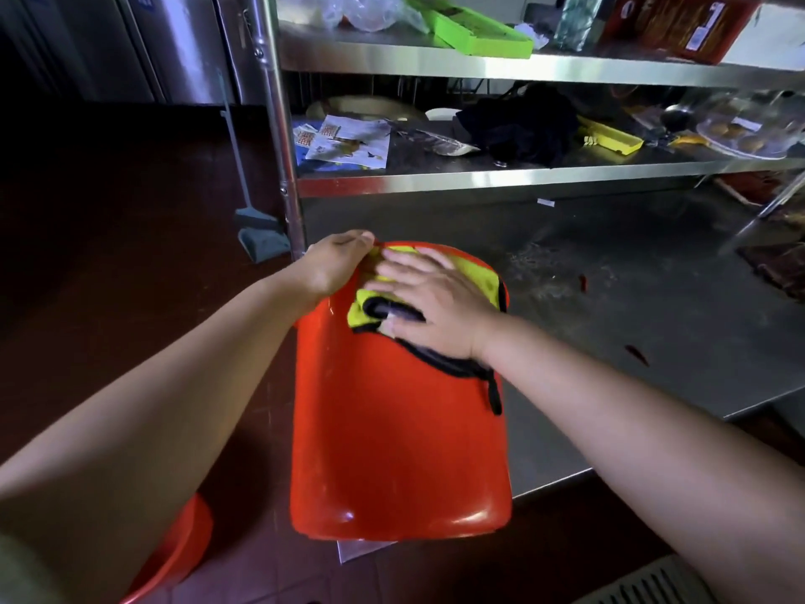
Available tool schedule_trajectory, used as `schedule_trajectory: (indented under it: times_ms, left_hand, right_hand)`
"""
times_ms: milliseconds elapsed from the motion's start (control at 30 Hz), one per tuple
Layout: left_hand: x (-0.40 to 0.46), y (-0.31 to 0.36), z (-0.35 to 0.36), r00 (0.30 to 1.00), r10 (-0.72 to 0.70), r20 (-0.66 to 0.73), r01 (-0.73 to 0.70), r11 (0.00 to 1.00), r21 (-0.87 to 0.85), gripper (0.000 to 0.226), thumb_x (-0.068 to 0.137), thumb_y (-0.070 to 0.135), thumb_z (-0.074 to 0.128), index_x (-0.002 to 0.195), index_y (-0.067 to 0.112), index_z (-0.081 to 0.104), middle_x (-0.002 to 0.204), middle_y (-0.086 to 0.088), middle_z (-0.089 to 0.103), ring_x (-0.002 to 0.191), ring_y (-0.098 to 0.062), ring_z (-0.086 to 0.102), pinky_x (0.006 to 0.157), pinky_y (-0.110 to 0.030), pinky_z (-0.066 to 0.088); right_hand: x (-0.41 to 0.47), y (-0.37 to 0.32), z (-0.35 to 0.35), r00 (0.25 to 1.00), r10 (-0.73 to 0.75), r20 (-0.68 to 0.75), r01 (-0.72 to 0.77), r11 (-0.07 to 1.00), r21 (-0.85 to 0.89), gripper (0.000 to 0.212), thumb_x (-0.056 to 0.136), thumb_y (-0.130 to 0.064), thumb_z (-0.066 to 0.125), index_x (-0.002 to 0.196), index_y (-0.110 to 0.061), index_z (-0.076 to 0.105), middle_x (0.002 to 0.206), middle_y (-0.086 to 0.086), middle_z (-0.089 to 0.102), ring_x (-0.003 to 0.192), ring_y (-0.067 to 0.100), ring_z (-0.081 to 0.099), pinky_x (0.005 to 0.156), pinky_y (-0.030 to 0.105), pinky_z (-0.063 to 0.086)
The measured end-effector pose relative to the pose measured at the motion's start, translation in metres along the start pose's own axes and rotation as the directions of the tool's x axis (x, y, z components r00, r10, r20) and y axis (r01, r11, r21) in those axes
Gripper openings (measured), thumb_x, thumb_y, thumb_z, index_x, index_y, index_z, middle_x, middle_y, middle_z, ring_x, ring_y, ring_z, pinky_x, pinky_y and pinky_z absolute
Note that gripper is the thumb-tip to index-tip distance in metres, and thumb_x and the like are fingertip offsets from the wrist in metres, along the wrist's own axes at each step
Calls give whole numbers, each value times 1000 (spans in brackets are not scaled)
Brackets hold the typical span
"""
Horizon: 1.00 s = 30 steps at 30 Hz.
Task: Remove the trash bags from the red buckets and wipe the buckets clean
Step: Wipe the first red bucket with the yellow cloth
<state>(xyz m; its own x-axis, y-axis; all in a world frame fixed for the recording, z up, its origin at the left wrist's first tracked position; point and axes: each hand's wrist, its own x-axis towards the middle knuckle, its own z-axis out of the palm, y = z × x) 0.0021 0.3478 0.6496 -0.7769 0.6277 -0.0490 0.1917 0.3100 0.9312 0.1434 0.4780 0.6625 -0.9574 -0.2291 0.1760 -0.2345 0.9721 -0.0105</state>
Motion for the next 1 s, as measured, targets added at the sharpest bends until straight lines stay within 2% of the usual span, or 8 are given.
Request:
schedule_trajectory:
  times_ms: [167,333,433,500,600,700,867,1000]
  left_hand:
    - [-11,-8,-13,1000,2,15,1,989,-145,19,100,26,42,97,16,58,98,-1,58,98,-10,51,84,-19,40]
    - [-21,-18,-24,999,-2,-42,0,999,-48,27,100,33,42,109,16,60,108,-1,61,101,-11,55,87,-16,42]
    - [-26,-25,-34,998,-39,-48,37,999,-36,29,100,36,38,112,19,58,108,-1,60,99,-12,56,84,-20,43]
    - [-29,-26,-37,994,-65,-84,60,996,-59,28,100,37,38,117,23,56,106,6,59,94,-4,56,76,-13,40]
    - [-32,-23,-37,990,-94,-104,84,991,-100,18,100,34,38,104,28,55,89,14,57,77,5,52,57,-4,42]
    - [-31,-21,-38,983,-151,-105,136,981,-140,22,99,36,39,93,25,58,83,6,59,69,-4,56,54,-12,46]
    - [-25,-21,-39,989,-134,-69,123,982,-144,25,98,30,41,82,22,58,80,3,59,70,-10,55,66,-24,44]
    - [-18,-24,-39,989,-134,-63,119,973,-196,27,98,28,40,80,21,59,78,5,63,64,-5,60,61,-20,47]
  right_hand:
    - [15,-16,8,1000,-3,7,4,998,-65,54,89,-57,36,139,-38,42,150,-10,35,144,9,15,118,40,5]
    - [-31,-61,13,994,-105,-36,106,994,4,51,90,-57,42,137,-35,47,149,-13,38,145,12,17,117,48,7]
    - [-72,-89,24,982,-179,-57,183,980,74,46,90,-53,46,131,-33,54,147,-12,41,145,14,19,117,50,8]
    - [-94,-98,30,972,-227,-58,232,966,113,45,91,-52,44,129,-31,56,147,-10,41,145,15,17,116,52,9]
    - [-105,-98,32,957,-286,-48,290,946,141,47,92,-53,44,133,-30,53,148,-9,39,146,17,15,115,53,9]
    - [-90,-88,30,941,-335,-39,337,934,116,46,92,-50,46,133,-30,52,147,-9,41,144,15,19,116,49,8]
    - [-36,-51,19,974,-221,-56,226,970,91,44,90,-47,51,131,-31,56,144,-9,46,141,13,28,117,44,12]
    - [8,-11,4,997,-71,-27,73,995,75,47,89,-41,52,135,-32,50,148,-9,39,142,13,24,117,45,12]
